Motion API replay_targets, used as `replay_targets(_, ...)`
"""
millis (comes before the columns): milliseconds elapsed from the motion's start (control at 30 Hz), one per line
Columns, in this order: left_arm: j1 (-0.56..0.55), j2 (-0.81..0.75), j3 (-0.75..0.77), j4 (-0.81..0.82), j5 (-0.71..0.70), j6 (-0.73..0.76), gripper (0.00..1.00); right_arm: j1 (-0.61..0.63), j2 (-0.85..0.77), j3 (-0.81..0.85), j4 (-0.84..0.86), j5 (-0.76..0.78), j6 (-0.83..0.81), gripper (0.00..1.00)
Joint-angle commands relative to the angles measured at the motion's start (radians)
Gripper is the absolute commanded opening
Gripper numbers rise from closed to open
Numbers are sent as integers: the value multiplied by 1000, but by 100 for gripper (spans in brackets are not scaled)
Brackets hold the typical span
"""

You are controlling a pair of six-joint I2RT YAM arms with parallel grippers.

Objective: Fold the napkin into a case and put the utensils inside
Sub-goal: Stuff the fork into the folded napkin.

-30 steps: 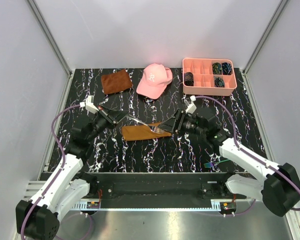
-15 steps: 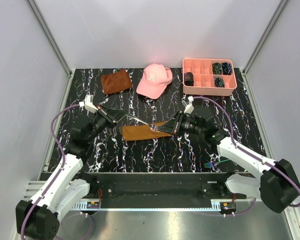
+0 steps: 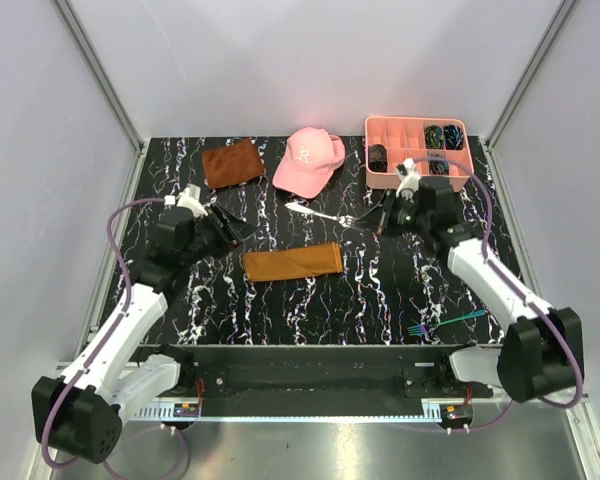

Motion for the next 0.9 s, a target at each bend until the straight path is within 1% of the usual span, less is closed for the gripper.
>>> replay_targets(0, 3, 58, 47, -168, -123, 95, 51, -55, 108, 130, -284, -31, -434, 0)
replay_targets(33, 3, 83, 45, -136, -102, 92, 45, -55, 125, 159, -325, -43, -529, 0)
replay_targets(67, 3, 112, 53, -120, -70, 98, 38, -55, 143, 173, -342, -103, -586, 0)
replay_targets(100, 3, 187, 67, -114, -16, 106, 25, -55, 184, 190, -367, -115, -631, 0)
replay_targets(133, 3, 227, 82, -117, 7, 114, 21, -63, 205, 228, -414, -117, -698, 0)
replay_targets(167, 3, 299, 117, -119, 27, 135, 19, -68, 228, 247, -437, -119, -731, 0)
replay_targets(200, 3, 333, 139, -129, 43, 149, 14, -74, 282, 267, -465, -129, -755, 0)
replay_targets(233, 3, 362, 160, -158, 49, 170, 12, -89, 312, 312, -527, -143, -807, 0)
replay_targets(267, 3, 408, 188, -163, 63, 178, 11, -92, 338, 336, -552, -146, -820, 0)
replay_targets(333, 3, 451, 209, -178, 73, 192, 8, -94, 401, 385, -604, -158, -849, 0)
replay_targets(400, 8, 505, 228, -186, 69, 199, 8, -95, 429, 400, -611, -151, -849, 0)
replay_targets(567, 17, 586, 216, -171, 52, 215, 7, -92, 446, 423, -612, -132, -826, 0)
replay_targets(700, 28, 583, 199, -142, 34, 215, 6, -92, 478, 442, -597, -125, -794, 0)
replay_targets(867, 35, 557, 173, -145, 6, 221, 5, -88, 534, 454, -591, -131, -777, 0)
